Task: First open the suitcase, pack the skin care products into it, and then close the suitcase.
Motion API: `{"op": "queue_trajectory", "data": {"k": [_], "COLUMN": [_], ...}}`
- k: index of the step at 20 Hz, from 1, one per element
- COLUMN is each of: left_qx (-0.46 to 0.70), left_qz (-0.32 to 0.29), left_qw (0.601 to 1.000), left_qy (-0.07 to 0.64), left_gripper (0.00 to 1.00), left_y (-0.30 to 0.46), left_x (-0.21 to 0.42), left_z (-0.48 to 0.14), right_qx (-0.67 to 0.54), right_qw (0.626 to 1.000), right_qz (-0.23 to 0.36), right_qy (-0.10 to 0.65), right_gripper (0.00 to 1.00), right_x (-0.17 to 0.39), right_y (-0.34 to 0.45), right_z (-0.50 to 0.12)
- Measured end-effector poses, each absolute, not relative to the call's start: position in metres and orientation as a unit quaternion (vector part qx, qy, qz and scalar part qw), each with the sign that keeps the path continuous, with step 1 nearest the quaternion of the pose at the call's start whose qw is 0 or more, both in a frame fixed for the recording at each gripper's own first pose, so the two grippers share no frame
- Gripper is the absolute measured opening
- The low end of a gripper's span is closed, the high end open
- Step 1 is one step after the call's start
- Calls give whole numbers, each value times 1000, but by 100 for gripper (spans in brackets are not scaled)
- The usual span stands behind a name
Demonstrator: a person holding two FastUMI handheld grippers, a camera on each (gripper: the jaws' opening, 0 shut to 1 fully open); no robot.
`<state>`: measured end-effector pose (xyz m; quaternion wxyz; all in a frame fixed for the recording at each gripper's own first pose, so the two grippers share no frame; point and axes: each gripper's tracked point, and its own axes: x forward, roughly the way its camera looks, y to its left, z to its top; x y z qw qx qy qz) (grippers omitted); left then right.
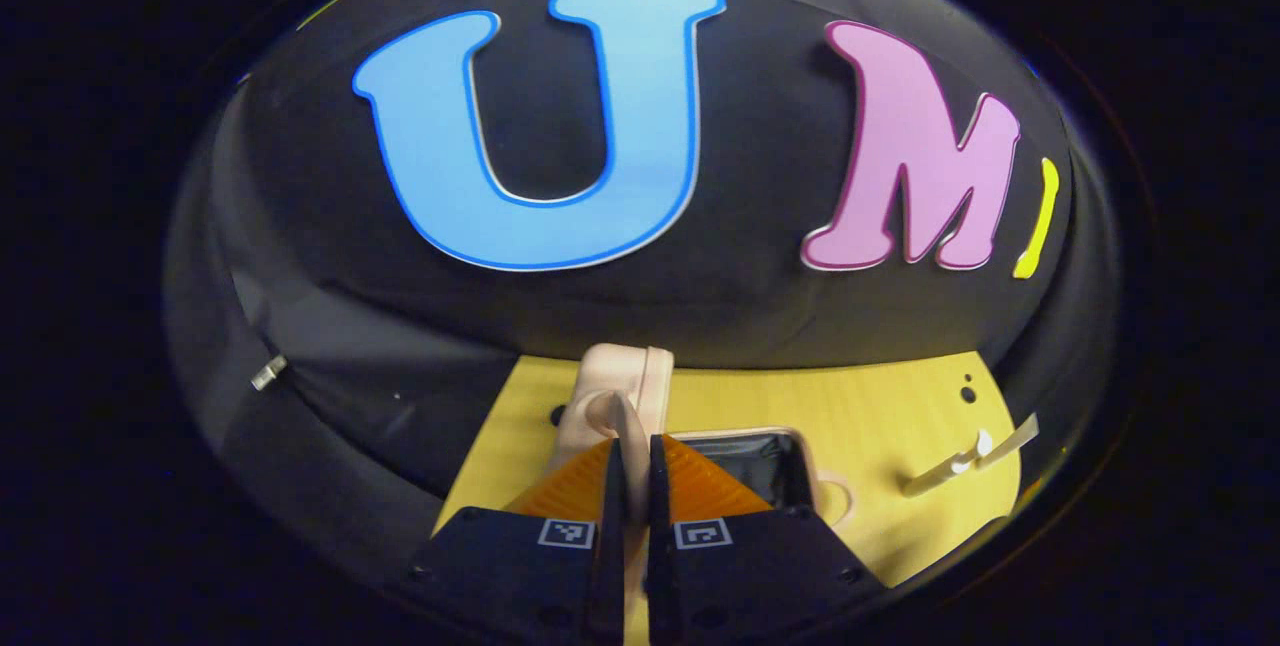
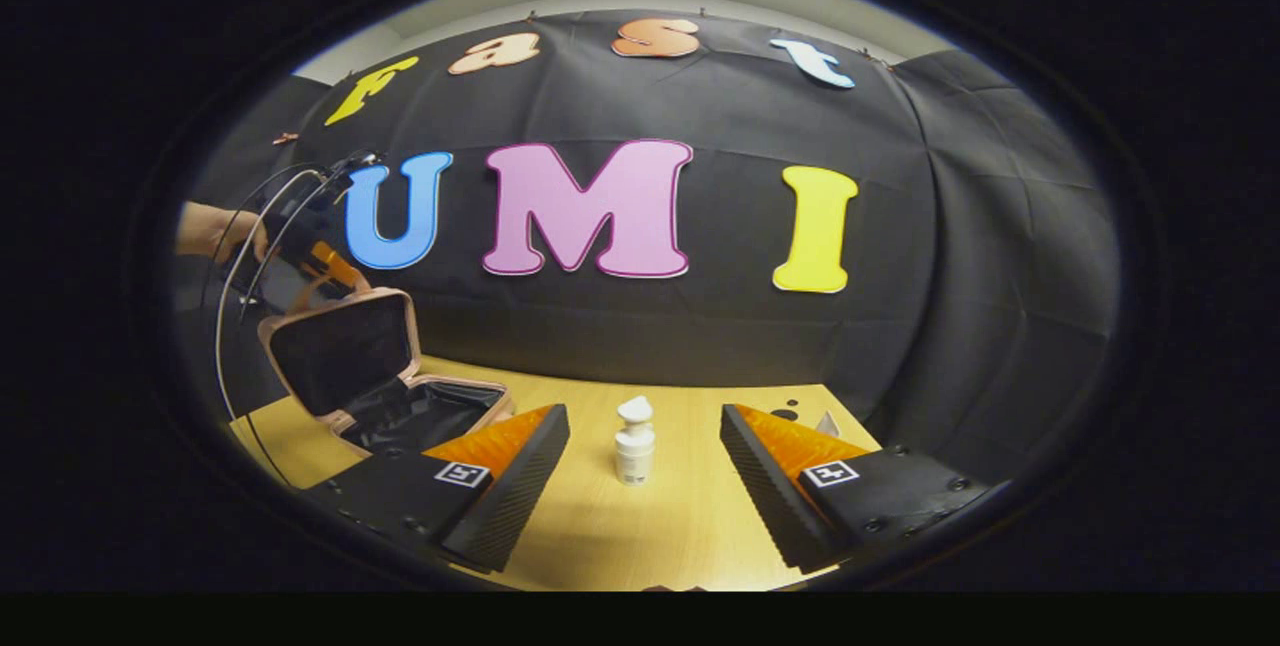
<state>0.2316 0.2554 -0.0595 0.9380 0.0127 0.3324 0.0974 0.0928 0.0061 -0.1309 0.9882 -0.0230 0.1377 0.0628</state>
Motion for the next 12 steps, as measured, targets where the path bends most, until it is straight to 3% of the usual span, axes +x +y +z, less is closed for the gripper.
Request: {"op": "queue_trajectory", "data": {"k": [3, 4, 6, 9, 10, 12], "left_qx": [71, 98, 129, 142, 139, 115], "left_qz": [131, 143, 166, 194, 200, 210], "left_qw": [929, 927, 916, 899, 895, 891], "left_qy": [337, 333, 341, 366, 374, 386], "left_gripper": [14, 9, 13, 14, 18, 14], "left_y": [336, 363, 409, 454, 464, 479], "left_x": [230, 232, 241, 234, 232, 227], "left_z": [-79, -90, -120, -173, -194, -227], "right_qx": [-30, -30, -38, -61, -57, -45], "right_qw": [986, 986, 985, 982, 982, 985], "right_qz": [70, 68, 62, 55, 44, 16], "right_qy": [148, 152, 156, 170, 172, 168], "right_gripper": [97, 97, 97, 97, 97, 96], "right_x": [96, 97, 96, 92, 91, 90], "right_y": [12, 12, 14, 16, 13, 8], "right_z": [-139, -141, -147, -158, -158, -159]}}
